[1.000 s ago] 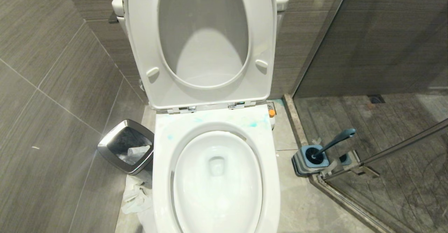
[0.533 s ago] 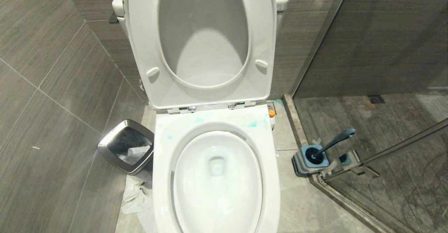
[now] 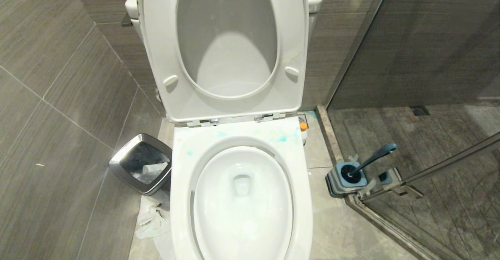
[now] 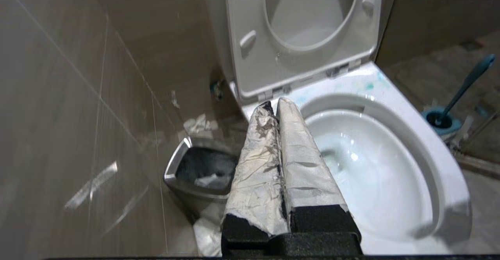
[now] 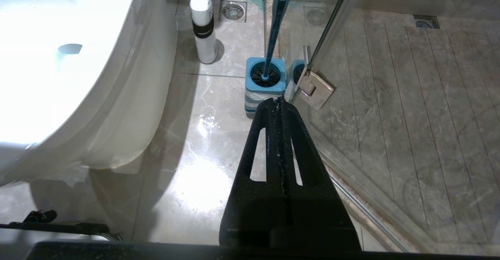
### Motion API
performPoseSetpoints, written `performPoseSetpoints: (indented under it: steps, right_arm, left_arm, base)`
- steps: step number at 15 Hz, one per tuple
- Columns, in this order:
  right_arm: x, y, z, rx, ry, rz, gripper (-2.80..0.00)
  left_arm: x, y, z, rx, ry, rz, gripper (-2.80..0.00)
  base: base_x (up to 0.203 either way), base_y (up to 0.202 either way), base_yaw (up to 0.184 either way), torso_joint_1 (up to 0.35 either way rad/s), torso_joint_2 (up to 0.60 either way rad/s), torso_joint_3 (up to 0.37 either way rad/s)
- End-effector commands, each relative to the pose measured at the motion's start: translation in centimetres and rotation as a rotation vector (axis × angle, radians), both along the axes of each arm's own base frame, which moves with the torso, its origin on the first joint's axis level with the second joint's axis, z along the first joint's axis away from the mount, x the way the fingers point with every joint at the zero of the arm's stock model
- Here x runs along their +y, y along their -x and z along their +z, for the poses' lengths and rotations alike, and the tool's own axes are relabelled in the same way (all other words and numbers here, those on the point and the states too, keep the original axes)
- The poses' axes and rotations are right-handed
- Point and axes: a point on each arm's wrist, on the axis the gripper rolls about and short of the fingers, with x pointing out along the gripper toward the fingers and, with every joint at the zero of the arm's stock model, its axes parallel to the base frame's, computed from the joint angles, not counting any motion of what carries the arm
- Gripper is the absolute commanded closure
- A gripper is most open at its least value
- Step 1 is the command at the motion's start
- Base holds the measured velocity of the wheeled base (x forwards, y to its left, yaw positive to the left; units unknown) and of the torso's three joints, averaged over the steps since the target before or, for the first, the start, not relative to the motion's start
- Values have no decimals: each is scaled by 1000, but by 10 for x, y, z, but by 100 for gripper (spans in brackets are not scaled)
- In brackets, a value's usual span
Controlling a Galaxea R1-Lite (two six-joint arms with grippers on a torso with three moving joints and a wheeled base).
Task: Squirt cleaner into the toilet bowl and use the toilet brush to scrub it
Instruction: Pour in the cleaning agent
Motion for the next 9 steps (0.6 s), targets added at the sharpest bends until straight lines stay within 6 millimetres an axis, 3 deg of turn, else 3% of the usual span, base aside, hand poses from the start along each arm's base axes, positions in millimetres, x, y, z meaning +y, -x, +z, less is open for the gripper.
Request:
performPoseSetpoints:
  steps: [1,5,9]
  right_arm:
    - [0,0,0,3,1,1,0]
    - [0,0,0,1,1,1,0]
    - [0,0,0,1,1,1,0]
  left_arm:
    - [0,-5,-37,18,-2,16,0]
    - [1,-43,-81,89,6,52,0]
    - [2,-67,-123,131,14,115,0]
  base:
    - [0,0,0,0,0,0]
    - [0,0,0,0,0,0]
    - [0,0,0,0,0,0]
